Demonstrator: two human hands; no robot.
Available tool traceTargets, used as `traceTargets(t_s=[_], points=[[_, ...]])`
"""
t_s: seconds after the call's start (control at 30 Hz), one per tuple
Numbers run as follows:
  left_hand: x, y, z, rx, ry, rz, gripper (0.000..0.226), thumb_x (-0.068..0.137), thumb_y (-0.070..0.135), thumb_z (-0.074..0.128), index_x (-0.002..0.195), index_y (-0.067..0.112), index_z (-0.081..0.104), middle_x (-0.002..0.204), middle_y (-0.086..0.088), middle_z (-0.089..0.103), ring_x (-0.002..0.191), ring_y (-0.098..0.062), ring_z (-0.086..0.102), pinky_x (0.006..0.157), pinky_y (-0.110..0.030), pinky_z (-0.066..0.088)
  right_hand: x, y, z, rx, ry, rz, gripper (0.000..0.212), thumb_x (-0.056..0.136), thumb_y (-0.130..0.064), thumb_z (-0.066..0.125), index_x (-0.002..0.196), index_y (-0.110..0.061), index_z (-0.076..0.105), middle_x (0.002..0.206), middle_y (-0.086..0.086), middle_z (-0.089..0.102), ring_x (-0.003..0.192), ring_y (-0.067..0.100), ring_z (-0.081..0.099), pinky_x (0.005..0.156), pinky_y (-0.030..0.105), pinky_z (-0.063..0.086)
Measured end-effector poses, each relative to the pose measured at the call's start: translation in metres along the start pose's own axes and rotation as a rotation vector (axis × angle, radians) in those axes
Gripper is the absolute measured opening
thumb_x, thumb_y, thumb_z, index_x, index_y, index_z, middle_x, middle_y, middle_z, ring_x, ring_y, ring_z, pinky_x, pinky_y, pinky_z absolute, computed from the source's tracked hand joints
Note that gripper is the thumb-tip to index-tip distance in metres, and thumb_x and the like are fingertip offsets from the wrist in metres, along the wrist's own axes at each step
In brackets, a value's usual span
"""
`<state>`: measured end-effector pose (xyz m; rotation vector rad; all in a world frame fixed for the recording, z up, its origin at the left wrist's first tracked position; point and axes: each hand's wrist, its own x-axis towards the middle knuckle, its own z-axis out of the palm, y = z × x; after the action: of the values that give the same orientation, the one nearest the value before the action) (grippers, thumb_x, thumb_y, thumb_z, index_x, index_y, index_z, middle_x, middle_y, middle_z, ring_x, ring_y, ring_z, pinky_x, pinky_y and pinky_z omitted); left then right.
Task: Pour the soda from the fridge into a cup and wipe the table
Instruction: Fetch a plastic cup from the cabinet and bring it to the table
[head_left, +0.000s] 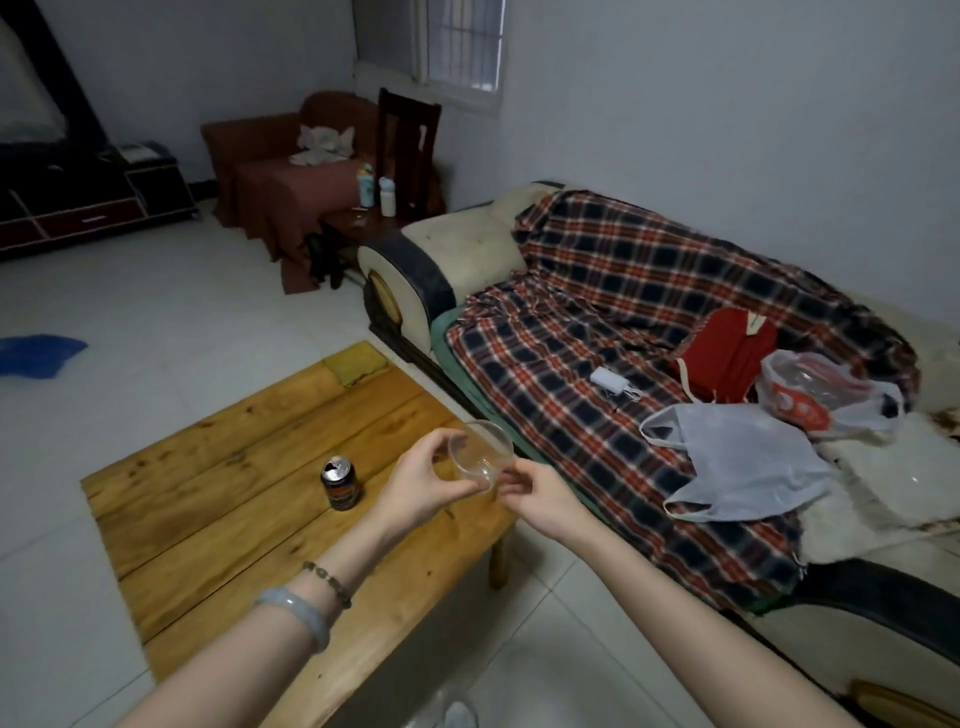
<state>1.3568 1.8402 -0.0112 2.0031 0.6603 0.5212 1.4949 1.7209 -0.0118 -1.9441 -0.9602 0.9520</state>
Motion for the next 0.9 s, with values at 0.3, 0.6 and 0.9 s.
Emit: traceTargets(t_s=[0.3, 0.6, 0.9], points=[[0.085, -0.030, -0.027, -0.006, 0.134, -0.141, 0.060, 0.063, 0.033, 0.084, 0.114, 0.026, 0.053, 0.114, 0.011, 0.059, 0.104, -0.004, 0.055, 0.087, -0.013, 0.041, 0.121, -0.028, -0.017, -0.012, -0.176, -0.044, 0.043, 0.085, 0.003, 0.052, 0.127, -0.009, 0.053, 0.114, 0.004, 0.061, 0.105, 0.014, 0.058, 0.088, 0.020, 0.049], [0.128, -0.096, -0.037, -0.055, 0.400, -0.366, 0.061, 0.057, 0.036, 0.086, 0.110, 0.027, 0.056, 0.106, 0.016, 0.060, 0.102, -0.008, 0.059, 0.085, -0.030, 0.053, 0.234, -0.036, 0.007, -0.072, -0.432, -0.083, 0.043, 0.083, 0.014, 0.042, 0.124, 0.003, 0.052, 0.115, 0.012, 0.059, 0.103, 0.012, 0.053, 0.080, 0.007, 0.043], [0.160, -0.167, 0.005, -0.143, 0.542, -0.602, 0.064, 0.057, 0.015, 0.089, 0.111, 0.020, 0.054, 0.110, 0.006, 0.059, 0.102, -0.011, 0.059, 0.079, -0.011, 0.048, 0.330, 0.004, 0.029, -0.107, -0.627, -0.027, 0.042, 0.085, 0.019, 0.039, 0.125, 0.010, 0.048, 0.124, 0.024, 0.055, 0.117, 0.032, 0.053, 0.093, 0.039, 0.038]])
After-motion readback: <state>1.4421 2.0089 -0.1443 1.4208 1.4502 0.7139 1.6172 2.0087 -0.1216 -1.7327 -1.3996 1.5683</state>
